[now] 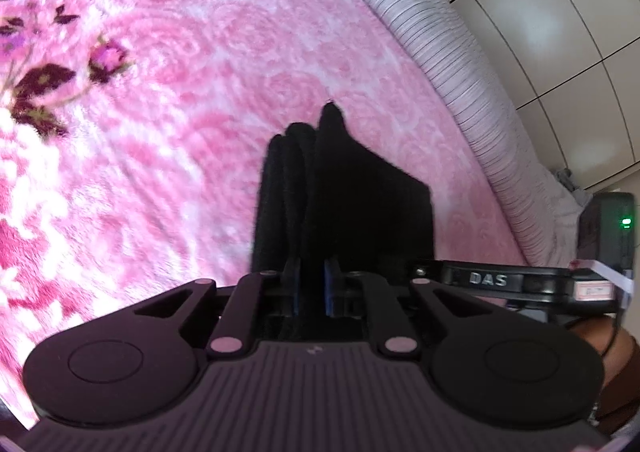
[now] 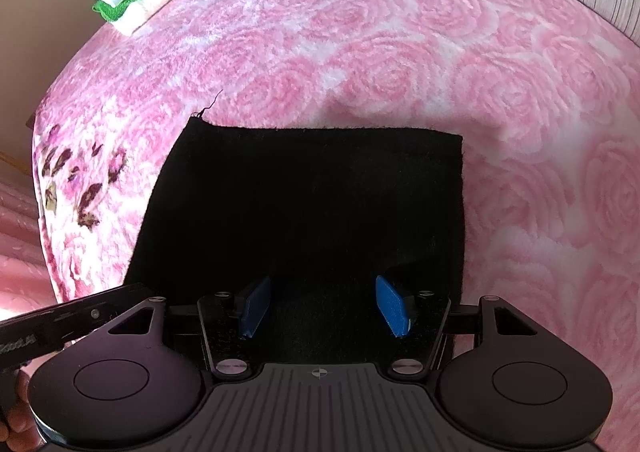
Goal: Fold clothes
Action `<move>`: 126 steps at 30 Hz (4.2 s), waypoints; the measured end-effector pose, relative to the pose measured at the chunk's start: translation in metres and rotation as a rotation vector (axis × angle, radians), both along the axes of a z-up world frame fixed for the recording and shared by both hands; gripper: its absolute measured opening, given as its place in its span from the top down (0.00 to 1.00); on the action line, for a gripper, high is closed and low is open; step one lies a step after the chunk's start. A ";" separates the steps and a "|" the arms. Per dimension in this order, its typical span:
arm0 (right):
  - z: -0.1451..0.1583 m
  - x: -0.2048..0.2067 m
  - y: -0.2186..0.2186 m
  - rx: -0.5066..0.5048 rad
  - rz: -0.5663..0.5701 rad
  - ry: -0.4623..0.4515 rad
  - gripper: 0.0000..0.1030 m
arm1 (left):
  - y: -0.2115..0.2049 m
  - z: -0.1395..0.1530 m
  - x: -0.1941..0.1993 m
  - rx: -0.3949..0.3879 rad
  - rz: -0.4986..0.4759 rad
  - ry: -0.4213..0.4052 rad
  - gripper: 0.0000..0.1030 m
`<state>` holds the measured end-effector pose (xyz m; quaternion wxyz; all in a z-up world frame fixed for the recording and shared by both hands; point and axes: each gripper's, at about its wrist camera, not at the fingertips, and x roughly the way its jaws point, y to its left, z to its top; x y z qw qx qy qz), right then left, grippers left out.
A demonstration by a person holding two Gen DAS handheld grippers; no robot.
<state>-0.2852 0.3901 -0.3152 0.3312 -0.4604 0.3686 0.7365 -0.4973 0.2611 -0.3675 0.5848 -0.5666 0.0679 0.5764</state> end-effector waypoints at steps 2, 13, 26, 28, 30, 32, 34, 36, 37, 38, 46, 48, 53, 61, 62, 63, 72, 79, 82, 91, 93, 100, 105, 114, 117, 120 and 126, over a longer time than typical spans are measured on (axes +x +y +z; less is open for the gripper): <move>-0.003 -0.006 -0.004 0.015 0.018 -0.019 0.39 | 0.001 -0.008 -0.001 -0.010 -0.008 0.010 0.92; -0.004 0.023 -0.015 0.031 -0.082 0.184 0.37 | -0.059 -0.016 -0.012 -0.075 0.162 -0.184 0.69; -0.005 0.161 -0.061 -0.118 -0.436 0.294 0.43 | -0.089 -0.026 0.008 -0.095 0.154 -0.226 0.88; -0.006 0.157 -0.060 -0.129 -0.436 0.329 0.62 | -0.088 -0.021 0.008 -0.085 0.142 -0.200 0.90; -0.003 0.148 -0.059 -0.117 -0.426 0.320 0.62 | -0.089 -0.018 0.007 -0.081 0.146 -0.191 0.91; 0.002 0.140 -0.062 -0.078 -0.383 0.288 0.62 | -0.091 -0.019 0.005 -0.089 0.161 -0.205 0.91; 0.007 0.139 -0.070 -0.049 -0.359 0.277 0.62 | -0.090 -0.020 0.006 -0.100 0.160 -0.195 0.91; 0.010 0.144 -0.083 -0.032 -0.340 0.264 0.62 | -0.087 -0.018 0.010 -0.106 0.133 -0.149 0.91; 0.011 0.146 -0.093 -0.005 -0.318 0.244 0.62 | -0.086 -0.017 0.012 -0.109 0.118 -0.128 0.90; 0.012 0.148 -0.103 0.027 -0.292 0.221 0.62 | -0.084 -0.016 0.014 -0.113 0.108 -0.111 0.89; -0.006 0.134 -0.148 0.162 -0.105 0.062 0.59 | -0.079 0.040 0.025 -0.086 0.022 0.115 0.90; -0.010 0.128 -0.149 0.185 -0.100 0.087 0.59 | -0.071 0.052 0.031 -0.035 -0.009 0.109 0.90; -0.023 0.115 -0.154 0.299 -0.151 0.087 0.59 | -0.035 0.023 0.056 -0.042 -0.096 0.111 0.90; -0.029 0.109 -0.172 0.490 -0.120 0.072 0.77 | -0.042 -0.018 0.058 -0.078 -0.120 0.166 0.97; -0.029 0.111 -0.172 0.503 -0.099 0.060 0.79 | -0.041 -0.018 0.062 -0.074 -0.139 0.191 0.97; -0.029 0.114 -0.171 0.512 -0.094 0.047 0.81 | -0.040 -0.018 0.064 -0.071 -0.153 0.209 0.96; -0.044 0.135 -0.147 0.349 -0.089 0.038 0.80 | -0.042 -0.012 0.068 -0.054 -0.177 0.245 0.97; -0.003 0.193 -0.121 0.125 -0.223 0.102 0.80 | -0.090 0.010 0.021 -0.114 0.126 0.004 0.74; 0.006 0.197 -0.107 0.100 -0.288 0.177 0.80 | -0.108 -0.004 0.006 -0.144 0.259 -0.178 0.74; 0.005 0.152 -0.087 0.083 -0.338 0.289 0.80 | -0.093 -0.024 0.028 -0.135 0.249 -0.178 0.83; 0.002 0.149 -0.082 0.083 -0.331 0.290 0.80 | -0.092 -0.015 0.031 -0.102 0.196 -0.115 0.90; 0.002 0.118 -0.083 0.109 -0.178 0.211 0.81 | -0.096 -0.016 0.028 -0.100 0.162 0.005 0.90; 0.001 0.102 -0.084 0.161 -0.096 0.115 0.80 | -0.071 -0.015 0.031 -0.146 0.056 0.049 0.83; 0.025 0.113 -0.016 0.136 -0.200 0.167 0.80 | -0.001 0.036 0.007 0.032 -0.028 0.094 0.76; 0.020 0.097 0.008 0.148 -0.200 0.184 0.80 | 0.040 0.030 0.011 0.062 -0.072 0.152 0.78; 0.015 0.079 0.030 0.164 -0.193 0.193 0.80 | 0.067 0.020 0.011 0.065 -0.082 0.200 0.84; -0.020 0.056 0.056 0.131 -0.161 0.174 0.80 | 0.084 -0.005 0.001 0.020 -0.065 0.296 0.93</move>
